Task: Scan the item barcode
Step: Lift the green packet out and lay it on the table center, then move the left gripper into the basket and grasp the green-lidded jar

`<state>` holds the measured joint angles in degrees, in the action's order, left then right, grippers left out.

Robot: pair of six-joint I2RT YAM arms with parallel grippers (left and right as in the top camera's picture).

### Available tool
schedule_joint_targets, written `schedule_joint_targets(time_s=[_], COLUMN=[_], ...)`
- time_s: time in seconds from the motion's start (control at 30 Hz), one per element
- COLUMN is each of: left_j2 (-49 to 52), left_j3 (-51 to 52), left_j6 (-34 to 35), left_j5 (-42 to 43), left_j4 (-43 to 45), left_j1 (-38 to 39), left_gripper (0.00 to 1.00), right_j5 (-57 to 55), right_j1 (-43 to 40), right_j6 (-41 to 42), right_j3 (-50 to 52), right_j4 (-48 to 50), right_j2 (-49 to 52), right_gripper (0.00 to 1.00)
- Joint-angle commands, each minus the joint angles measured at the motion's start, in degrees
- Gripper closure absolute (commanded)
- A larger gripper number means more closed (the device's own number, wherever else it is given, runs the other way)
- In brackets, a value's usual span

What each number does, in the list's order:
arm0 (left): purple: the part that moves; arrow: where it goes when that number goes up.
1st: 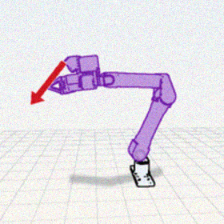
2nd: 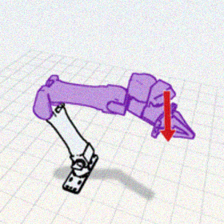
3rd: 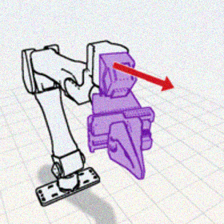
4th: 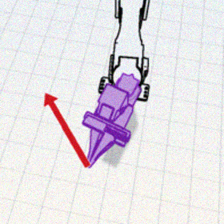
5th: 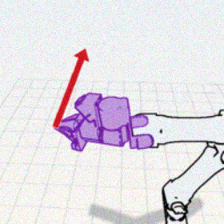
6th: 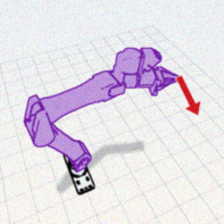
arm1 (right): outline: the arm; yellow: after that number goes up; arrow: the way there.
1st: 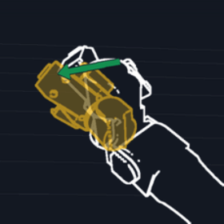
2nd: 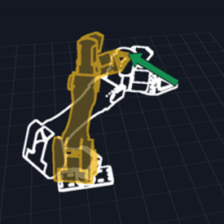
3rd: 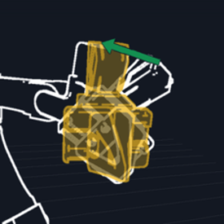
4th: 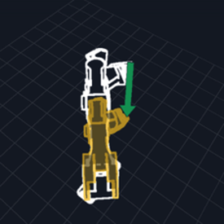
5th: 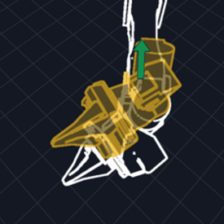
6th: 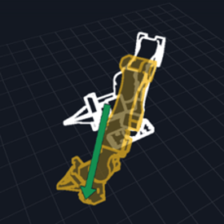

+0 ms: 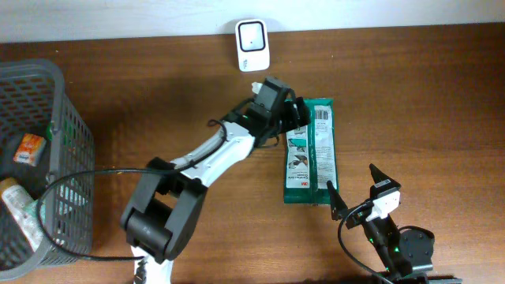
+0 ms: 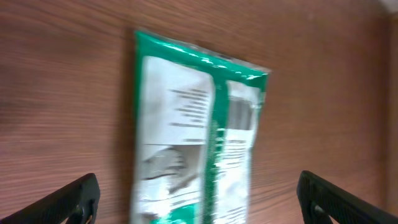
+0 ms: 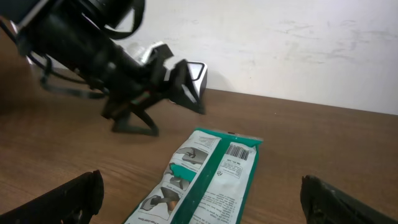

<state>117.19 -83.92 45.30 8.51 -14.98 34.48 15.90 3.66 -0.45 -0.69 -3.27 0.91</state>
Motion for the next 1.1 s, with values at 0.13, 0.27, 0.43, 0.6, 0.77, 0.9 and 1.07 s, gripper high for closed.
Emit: schedule_joint_targets(time_s=[0.13, 0.27, 0.43, 0.6, 0.77, 0.9, 1.07], left_j2=[-19.37, -26.77, -34.25, -34.93, -31.36, -26.75, -20.09], left_j3=[-13.86, -21.94, -23.56, -22.71, -18.71, -14.08, -10.88], left_j6=[-31.15, -37.27, -35.58, -33.14, -33.2, -36.13, -46.27], left_j5=[-0.68, -2.25, -6.45, -9.44, -9.16, -8.57, -2.6], left_j4=[-24.35, -34.86, -39.12, -42.49, -42.56, -41.35, -38.86], left_j1=[-14.56, -26.82, -45.4, -62.97, -72.11, -73.99, -74.03], left_gripper=[0.01, 0.01, 0.02, 0.01, 0.0, 0.0, 0.01], right_j5=[-0.04, -0.04, -0.04, -0.04, -0.04, -0.04, -0.04], right_j1=[-0.31, -0.31, -0.31, -0.31, -0.31, -0.31, -0.31], right_j6=[-0.2, -0.2, -0.2, -0.2, -0.2, -0.2, -0.2], right_j3=[-0.09, -0.09, -0.09, -0.09, -0.09, -0.09, -0.09], right_j4=[-0.85, -0.85, -0.85, -0.85, -0.85, -0.85, -0.85], right_j2=[-0.39, -0.39, -0.39, -0.39, -0.39, -0.39, -0.39], right_gripper=[0.01, 0.02, 0.02, 0.02, 0.01, 0.02, 0.02])
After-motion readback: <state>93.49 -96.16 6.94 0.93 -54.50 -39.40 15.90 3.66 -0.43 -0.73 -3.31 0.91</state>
